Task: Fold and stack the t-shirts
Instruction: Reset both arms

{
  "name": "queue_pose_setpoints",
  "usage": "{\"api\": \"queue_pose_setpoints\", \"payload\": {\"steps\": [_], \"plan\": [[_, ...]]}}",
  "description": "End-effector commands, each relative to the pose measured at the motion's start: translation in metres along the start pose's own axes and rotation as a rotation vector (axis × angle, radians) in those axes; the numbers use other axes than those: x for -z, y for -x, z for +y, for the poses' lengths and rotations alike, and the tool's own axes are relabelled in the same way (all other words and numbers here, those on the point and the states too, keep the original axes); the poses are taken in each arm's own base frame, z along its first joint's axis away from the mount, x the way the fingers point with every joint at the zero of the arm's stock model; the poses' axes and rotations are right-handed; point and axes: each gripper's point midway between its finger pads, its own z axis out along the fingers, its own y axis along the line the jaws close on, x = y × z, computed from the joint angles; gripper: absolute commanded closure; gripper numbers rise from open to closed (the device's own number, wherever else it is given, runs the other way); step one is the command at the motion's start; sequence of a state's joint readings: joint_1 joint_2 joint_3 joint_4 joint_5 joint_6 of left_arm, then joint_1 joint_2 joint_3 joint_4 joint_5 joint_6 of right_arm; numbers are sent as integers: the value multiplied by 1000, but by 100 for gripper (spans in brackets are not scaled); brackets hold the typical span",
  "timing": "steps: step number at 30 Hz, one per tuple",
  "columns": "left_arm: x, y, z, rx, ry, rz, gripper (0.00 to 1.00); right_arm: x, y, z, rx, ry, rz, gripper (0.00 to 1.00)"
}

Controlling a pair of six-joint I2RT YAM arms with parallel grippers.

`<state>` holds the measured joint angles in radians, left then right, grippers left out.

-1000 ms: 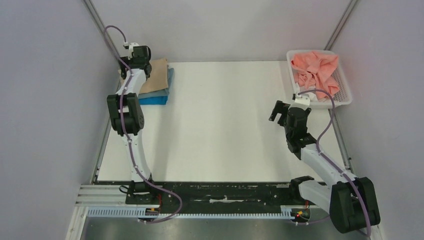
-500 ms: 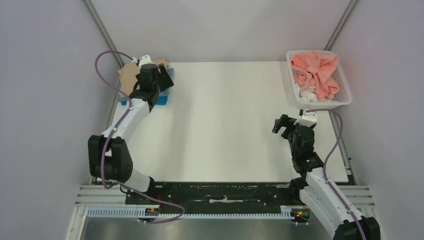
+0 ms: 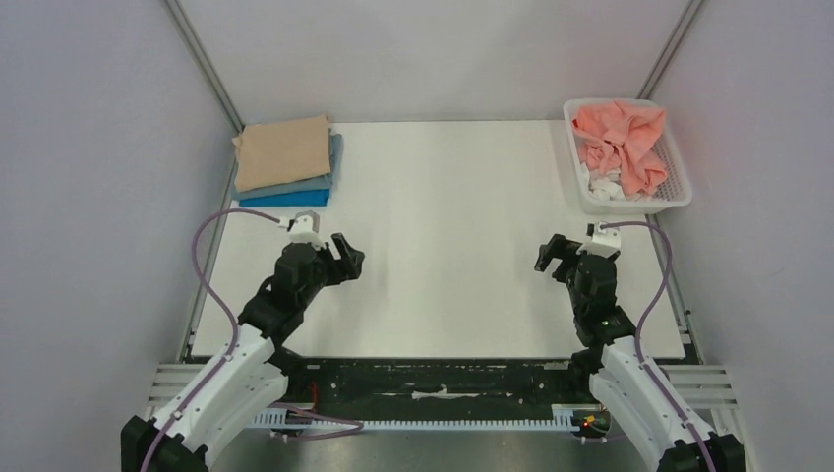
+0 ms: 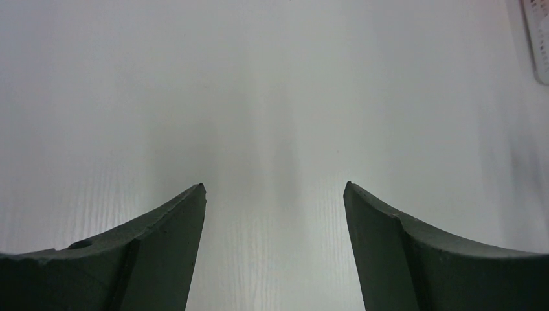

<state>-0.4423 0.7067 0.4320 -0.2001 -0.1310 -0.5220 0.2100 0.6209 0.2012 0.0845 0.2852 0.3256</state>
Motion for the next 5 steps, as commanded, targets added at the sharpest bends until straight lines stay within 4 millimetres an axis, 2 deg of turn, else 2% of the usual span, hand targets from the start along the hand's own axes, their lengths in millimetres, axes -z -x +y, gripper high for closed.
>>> {"api": "queue_pose_setpoints", "payload": {"steps": [1,5], "plan": [[16,26,13,54,83,-111,16,-1,4,1,-2,5,-24,2],[19,25,18,52,101,-125,16,0,2,1,-10,6,-20,2]]}}
